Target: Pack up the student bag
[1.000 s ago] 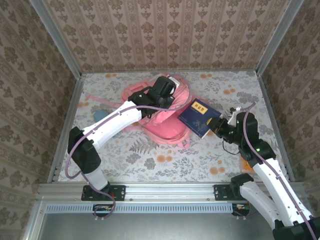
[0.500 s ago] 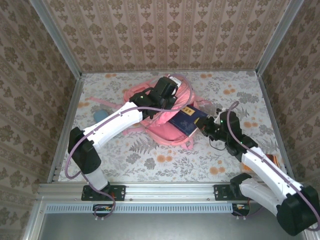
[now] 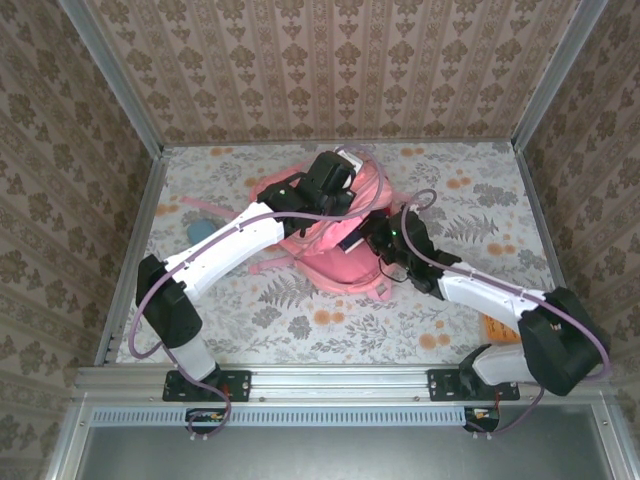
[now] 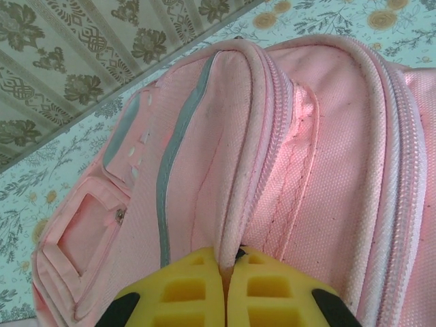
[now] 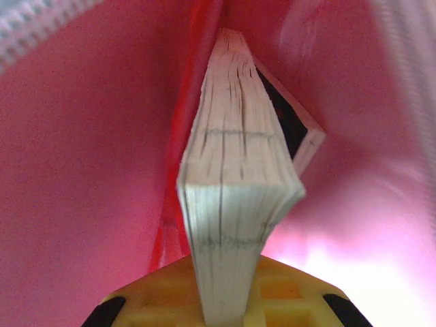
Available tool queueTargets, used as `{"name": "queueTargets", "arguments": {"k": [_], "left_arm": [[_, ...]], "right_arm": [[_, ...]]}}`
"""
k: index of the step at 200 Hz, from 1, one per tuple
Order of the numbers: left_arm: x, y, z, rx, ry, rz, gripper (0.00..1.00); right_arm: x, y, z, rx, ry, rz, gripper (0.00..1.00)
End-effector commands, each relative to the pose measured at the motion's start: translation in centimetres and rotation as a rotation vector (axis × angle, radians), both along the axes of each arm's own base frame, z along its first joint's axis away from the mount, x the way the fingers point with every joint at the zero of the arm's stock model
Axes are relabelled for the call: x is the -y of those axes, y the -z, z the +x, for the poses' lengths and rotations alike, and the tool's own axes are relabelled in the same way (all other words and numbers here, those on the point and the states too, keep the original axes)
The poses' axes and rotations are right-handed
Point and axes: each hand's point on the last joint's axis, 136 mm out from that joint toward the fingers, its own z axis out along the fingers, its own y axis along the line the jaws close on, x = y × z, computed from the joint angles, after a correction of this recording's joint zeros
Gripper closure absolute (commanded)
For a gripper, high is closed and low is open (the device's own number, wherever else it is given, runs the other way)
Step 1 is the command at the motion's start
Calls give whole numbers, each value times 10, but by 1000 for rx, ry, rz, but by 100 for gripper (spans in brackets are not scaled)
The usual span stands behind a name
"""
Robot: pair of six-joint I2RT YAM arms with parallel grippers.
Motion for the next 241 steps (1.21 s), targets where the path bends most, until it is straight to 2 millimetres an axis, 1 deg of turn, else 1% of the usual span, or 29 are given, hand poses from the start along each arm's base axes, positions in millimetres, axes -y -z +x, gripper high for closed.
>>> {"name": "queueTargets", "arguments": {"k": [1,24,44,57,76,98,122,130,139,155,160,172,184,191,210,241], "left_arm": [[3,-82,0,128,-12,-213,99],[4,-79,0,116,-12,-218,99],[2,-81,1,116,-21,-229,99],[1,-82,1,120,-23,-237,99],[-1,-84,2,119,-28,-246,99],[-2,-82,2,110,-27,-251,99],[-5,-81,3,102,-33,-254,99],[-7,-80,4,98,-37,-256,99],[-8,-80,5,93,-43,-261,99],[-13,-77,7,84,-57,-266,99],[-14,-76,8,79,-60,-269,99],[-16,-73,9,68,-66,-274,99],[-17,-71,11,61,-69,-279,99],[-18,-70,12,58,-73,-281,99],[-20,-67,14,52,-78,-282,99],[-21,-63,17,44,-83,-285,99]], "right_arm": [[-6,-24,29,95,71,38,99],[-20,-14,37,70,54,50,99],[-25,-2,43,48,68,80,97],[-30,6,48,39,73,101,95],[-34,11,54,32,79,117,92],[-40,18,63,16,86,124,85],[-53,22,72,1,50,158,72],[-58,24,73,-6,33,171,65],[-61,24,72,-10,18,180,54],[-57,29,66,-43,32,188,37],[-55,28,64,-47,35,191,34],[-51,25,58,-59,36,208,31],[-49,21,54,-68,29,223,31],[-48,19,50,-83,26,227,32],[-42,21,35,-154,28,208,40],[-28,19,16,-211,45,188,53]]}}
